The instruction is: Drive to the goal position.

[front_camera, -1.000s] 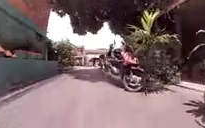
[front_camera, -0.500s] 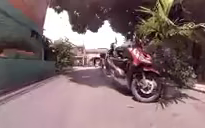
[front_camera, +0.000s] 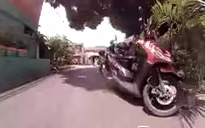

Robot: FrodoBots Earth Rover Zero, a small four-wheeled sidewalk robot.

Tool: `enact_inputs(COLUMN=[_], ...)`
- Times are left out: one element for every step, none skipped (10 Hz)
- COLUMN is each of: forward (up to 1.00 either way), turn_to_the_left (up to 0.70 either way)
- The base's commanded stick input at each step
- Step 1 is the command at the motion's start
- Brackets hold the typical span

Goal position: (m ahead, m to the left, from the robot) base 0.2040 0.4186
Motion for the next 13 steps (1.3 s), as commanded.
enact_inputs(forward=[0.0, 0.0, 0.0, -0.44, -0.94, -0.99, -0.97, -0.96, -0.41, 0.0, 0.0, 0.0, 0.0], turn_to_the_left=[0.0, 0.0, 0.0, 0.0, 0.0, 0.0, 0.0, 0.0, 0.0, 0.0, 0.0, 0.0, 0.0])
